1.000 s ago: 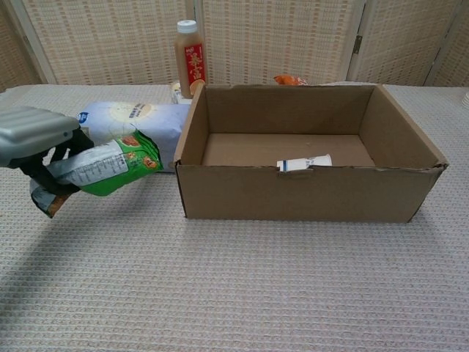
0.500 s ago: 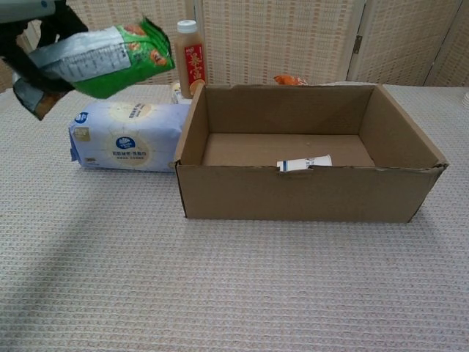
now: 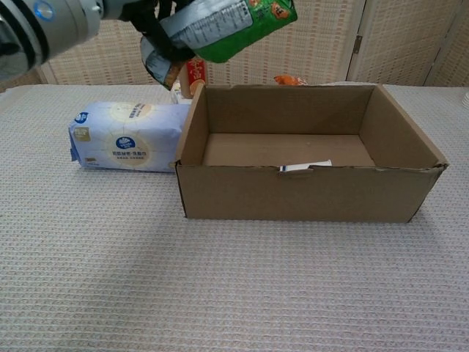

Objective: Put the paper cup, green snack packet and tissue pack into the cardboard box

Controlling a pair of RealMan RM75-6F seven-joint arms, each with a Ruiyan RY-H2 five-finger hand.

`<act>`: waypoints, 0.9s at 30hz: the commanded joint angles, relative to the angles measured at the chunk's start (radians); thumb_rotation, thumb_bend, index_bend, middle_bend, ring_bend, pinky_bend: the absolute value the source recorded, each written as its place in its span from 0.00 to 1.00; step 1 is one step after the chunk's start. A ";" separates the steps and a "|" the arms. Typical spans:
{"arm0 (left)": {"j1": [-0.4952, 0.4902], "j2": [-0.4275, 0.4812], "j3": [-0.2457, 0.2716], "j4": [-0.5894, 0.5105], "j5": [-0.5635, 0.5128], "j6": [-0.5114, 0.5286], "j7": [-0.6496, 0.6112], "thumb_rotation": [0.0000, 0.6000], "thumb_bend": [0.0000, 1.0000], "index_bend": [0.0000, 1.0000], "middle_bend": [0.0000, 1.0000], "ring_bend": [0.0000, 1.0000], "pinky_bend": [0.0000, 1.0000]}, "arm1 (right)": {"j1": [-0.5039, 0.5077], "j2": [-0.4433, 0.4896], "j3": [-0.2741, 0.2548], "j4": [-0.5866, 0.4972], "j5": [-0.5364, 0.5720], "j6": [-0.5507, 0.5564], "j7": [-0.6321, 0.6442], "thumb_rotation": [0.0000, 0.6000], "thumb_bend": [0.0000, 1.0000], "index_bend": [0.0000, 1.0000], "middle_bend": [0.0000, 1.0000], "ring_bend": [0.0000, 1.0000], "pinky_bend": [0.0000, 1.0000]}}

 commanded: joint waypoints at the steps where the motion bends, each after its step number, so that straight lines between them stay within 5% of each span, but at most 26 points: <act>1: -0.087 -0.184 -0.043 0.156 -0.028 0.023 -0.014 1.00 0.44 0.82 0.96 0.79 0.92 | -0.001 0.003 0.002 0.000 -0.001 0.000 0.004 1.00 0.07 0.06 0.00 0.00 0.00; 13: -0.121 -0.337 -0.023 0.340 -0.009 -0.009 -0.070 1.00 0.44 0.79 0.93 0.77 0.90 | -0.006 0.017 0.002 -0.011 -0.012 -0.004 0.031 1.00 0.07 0.06 0.00 0.00 0.00; 14: -0.121 -0.326 -0.019 0.326 -0.055 -0.046 -0.047 1.00 0.42 0.70 0.83 0.69 0.83 | -0.007 0.019 0.004 -0.011 -0.009 -0.004 0.035 1.00 0.07 0.06 0.00 0.00 0.00; 16: -0.127 -0.290 -0.018 0.290 -0.139 -0.099 0.020 1.00 0.30 0.30 0.42 0.36 0.54 | -0.007 0.022 0.007 -0.009 -0.007 -0.003 0.039 1.00 0.07 0.06 0.00 0.00 0.00; 18: -0.131 -0.271 -0.025 0.272 -0.165 -0.105 0.038 1.00 0.23 0.06 0.21 0.18 0.36 | -0.007 0.024 0.008 -0.007 -0.003 -0.004 0.041 1.00 0.07 0.06 0.00 0.00 0.00; 27: -0.125 -0.236 -0.031 0.247 -0.166 -0.087 0.015 1.00 0.20 0.00 0.12 0.09 0.28 | -0.003 0.020 0.009 -0.002 0.005 -0.011 0.037 1.00 0.07 0.06 0.00 0.00 0.00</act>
